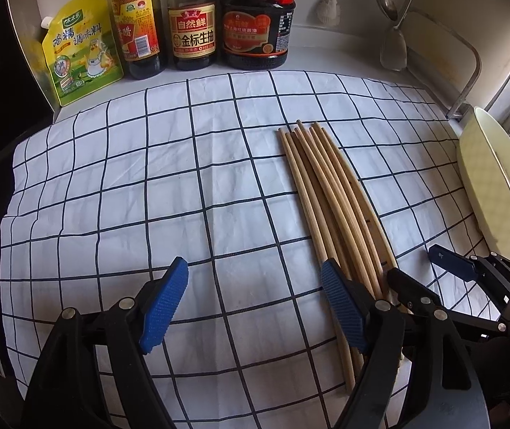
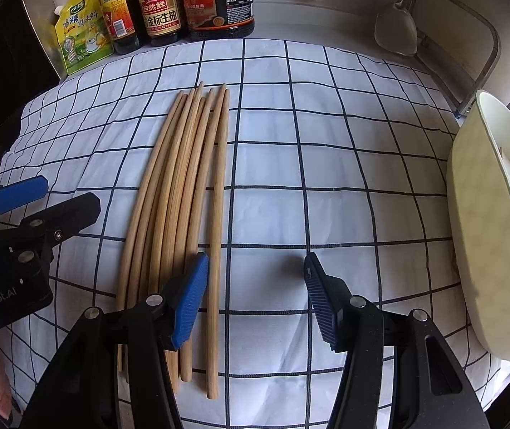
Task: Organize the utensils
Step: 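Close the left gripper on a chopstick while the right gripper grasps another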
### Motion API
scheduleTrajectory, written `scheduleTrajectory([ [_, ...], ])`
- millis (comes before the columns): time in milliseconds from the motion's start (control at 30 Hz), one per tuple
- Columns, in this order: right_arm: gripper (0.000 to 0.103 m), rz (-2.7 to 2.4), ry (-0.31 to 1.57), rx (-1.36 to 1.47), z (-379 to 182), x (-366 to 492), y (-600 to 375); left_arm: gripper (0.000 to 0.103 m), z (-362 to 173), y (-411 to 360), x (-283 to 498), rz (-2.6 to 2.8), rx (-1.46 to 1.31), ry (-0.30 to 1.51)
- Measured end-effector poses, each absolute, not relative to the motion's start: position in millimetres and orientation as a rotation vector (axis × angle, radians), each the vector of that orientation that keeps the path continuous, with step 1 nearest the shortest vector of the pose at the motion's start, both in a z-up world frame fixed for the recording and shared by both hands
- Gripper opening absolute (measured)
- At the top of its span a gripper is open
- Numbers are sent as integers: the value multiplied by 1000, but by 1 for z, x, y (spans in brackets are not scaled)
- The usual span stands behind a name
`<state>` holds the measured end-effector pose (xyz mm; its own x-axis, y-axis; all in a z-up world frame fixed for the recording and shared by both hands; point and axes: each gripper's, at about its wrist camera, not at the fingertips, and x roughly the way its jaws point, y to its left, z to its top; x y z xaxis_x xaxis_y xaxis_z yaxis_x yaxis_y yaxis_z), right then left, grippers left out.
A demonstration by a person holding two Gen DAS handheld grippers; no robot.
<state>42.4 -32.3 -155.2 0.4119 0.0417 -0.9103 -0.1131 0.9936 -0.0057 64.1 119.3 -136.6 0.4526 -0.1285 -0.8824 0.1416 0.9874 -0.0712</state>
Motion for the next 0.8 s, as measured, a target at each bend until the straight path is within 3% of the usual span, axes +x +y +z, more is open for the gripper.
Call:
scheduleTrajectory([
  [600, 53, 33, 1132, -38, -155, 39, -65, 76, -155, 103, 61, -151, 46, 1146],
  [800, 53, 38, 1128, -33, -156, 39, -63, 87, -159, 101, 63, -112, 63, 1151],
])
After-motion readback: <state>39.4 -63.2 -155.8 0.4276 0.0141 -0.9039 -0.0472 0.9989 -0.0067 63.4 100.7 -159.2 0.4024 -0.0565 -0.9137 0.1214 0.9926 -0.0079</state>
